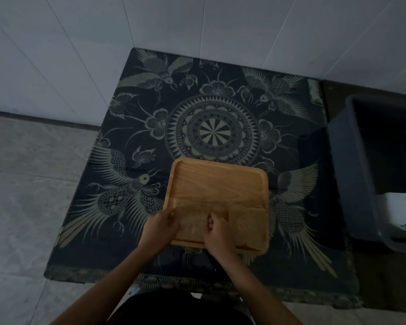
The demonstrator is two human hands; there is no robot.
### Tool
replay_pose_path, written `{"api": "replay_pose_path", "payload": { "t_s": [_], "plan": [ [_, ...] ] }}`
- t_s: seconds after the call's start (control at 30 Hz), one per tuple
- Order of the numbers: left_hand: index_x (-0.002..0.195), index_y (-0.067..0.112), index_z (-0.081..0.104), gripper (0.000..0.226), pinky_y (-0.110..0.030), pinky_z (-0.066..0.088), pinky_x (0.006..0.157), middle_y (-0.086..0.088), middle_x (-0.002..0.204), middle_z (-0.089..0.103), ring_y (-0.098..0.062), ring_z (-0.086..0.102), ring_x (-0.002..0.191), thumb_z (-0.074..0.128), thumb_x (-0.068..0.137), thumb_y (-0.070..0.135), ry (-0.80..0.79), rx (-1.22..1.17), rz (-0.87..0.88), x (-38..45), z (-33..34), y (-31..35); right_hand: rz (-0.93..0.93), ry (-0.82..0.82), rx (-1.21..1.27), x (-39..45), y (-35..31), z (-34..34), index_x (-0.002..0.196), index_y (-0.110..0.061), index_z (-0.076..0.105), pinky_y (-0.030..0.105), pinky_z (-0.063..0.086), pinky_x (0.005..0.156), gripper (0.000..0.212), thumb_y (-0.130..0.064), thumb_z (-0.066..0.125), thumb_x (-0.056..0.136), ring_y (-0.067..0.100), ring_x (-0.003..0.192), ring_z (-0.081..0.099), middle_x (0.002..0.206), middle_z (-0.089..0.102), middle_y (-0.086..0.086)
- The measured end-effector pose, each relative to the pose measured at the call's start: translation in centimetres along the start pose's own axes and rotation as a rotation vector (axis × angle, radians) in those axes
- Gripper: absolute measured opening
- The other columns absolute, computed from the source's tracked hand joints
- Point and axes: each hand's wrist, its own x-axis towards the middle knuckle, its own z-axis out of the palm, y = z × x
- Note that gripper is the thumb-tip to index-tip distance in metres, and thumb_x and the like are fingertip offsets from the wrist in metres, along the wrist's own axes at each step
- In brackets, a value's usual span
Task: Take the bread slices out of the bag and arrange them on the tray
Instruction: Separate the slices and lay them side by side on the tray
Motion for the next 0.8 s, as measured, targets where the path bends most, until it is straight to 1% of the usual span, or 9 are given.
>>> {"api": "replay_pose_path", "payload": {
  "t_s": [0.07,0.17,0.2,0.27,0.37,0.53,0.63,0.73,0.8],
  "plan": [
    [0.123,0.016,0.067,0.035,-0.035,0.056,0.074,-0.003,0.098,0.072,-0.02,0.068,0.086,0.064,0.09,0.029,-0.018,0.038,-0.026,0.1,0.2,0.7,-0.014,0.001,0.089,-0.4,0.3,-0.7,0.101,-0.006,0.068,0.044,0.059,0.074,0.027,-0.029,0.053,0.104,0.024,0.082,0.07,0.091,0.073,0.012],
    [0.134,0.02,0.052,0.045,-0.039,0.053,0.074,-0.01,0.113,0.064,-0.03,0.064,0.094,0.056,0.091,0.033,-0.044,0.143,-0.057,0.2,0.5,2.3,-0.015,-0.037,0.166,-1.0,0.8,-2.3,0.127,-0.012,0.067,0.008,0.053,0.072,0.034,-0.033,0.057,0.102,0.001,0.089,0.067,0.108,0.074,-0.002],
    [0.137,0.02,0.048,0.049,-0.041,0.053,0.075,-0.012,0.12,0.061,-0.033,0.063,0.099,0.056,0.091,0.033,-0.037,0.169,-0.045,0.2,0.6,2.9,-0.015,-0.036,0.171,-1.1,1.1,-2.8,0.134,-0.014,0.063,0.004,0.048,0.076,0.038,-0.033,0.057,0.102,0.0,0.098,0.066,0.115,0.073,-0.002],
    [0.139,0.019,0.046,0.051,-0.043,0.055,0.079,-0.012,0.129,0.058,-0.035,0.062,0.108,0.058,0.092,0.033,-0.022,0.187,0.007,0.0,1.1,3.9,-0.004,-0.023,0.18,-1.4,1.9,-3.9,0.143,-0.013,0.056,0.015,0.048,0.089,0.046,-0.034,0.057,0.102,0.009,0.116,0.064,0.129,0.069,0.003],
    [0.141,0.021,0.048,0.052,-0.038,0.055,0.08,-0.004,0.128,0.061,-0.025,0.065,0.106,0.061,0.093,0.037,-0.062,0.129,0.072,0.1,2.4,5.4,0.023,0.016,0.214,-1.7,3.3,-5.8,0.146,-0.013,0.053,0.025,0.052,0.094,0.05,-0.034,0.058,0.101,0.012,0.12,0.063,0.133,0.067,0.004],
    [0.136,0.032,0.054,0.045,-0.012,0.048,0.056,0.023,0.098,0.061,0.005,0.063,0.082,0.061,0.092,0.041,-0.183,-0.103,0.024,0.3,5.2,8.2,0.036,0.172,0.221,-1.7,6.3,-9.0,0.139,-0.019,0.061,0.027,0.055,0.09,0.04,-0.033,0.059,0.101,0.01,0.109,0.067,0.125,0.071,-0.001],
    [0.141,0.032,0.05,0.052,-0.019,0.052,0.066,0.022,0.104,0.06,0.005,0.062,0.09,0.062,0.091,0.041,-0.242,-0.154,0.005,0.0,7.3,9.1,0.064,0.27,0.198,-1.8,8.2,-10.1,0.136,-0.016,0.062,0.025,0.051,0.09,0.038,-0.026,0.061,0.099,0.011,0.109,0.064,0.124,0.069,-0.001],
    [0.141,0.027,0.054,0.049,-0.036,0.062,0.081,0.011,0.114,0.07,-0.003,0.068,0.097,0.063,0.094,0.037,-0.276,-0.196,-0.044,-0.5,8.9,9.5,0.122,0.298,0.179,-1.6,9.8,-10.8,0.135,-0.015,0.062,0.012,0.042,0.077,0.038,-0.027,0.062,0.099,0.01,0.103,0.062,0.111,0.062,-0.005],
    [0.135,0.027,0.06,0.042,-0.021,0.061,0.072,0.017,0.104,0.071,0.008,0.069,0.087,0.064,0.094,0.036,-0.254,-0.209,-0.056,-0.9,9.6,9.6,0.153,0.238,0.18,-1.5,10.7,-10.8,0.137,-0.016,0.06,0.014,0.041,0.074,0.041,-0.032,0.061,0.099,0.005,0.097,0.057,0.109,0.06,-0.007]
  ]
}}
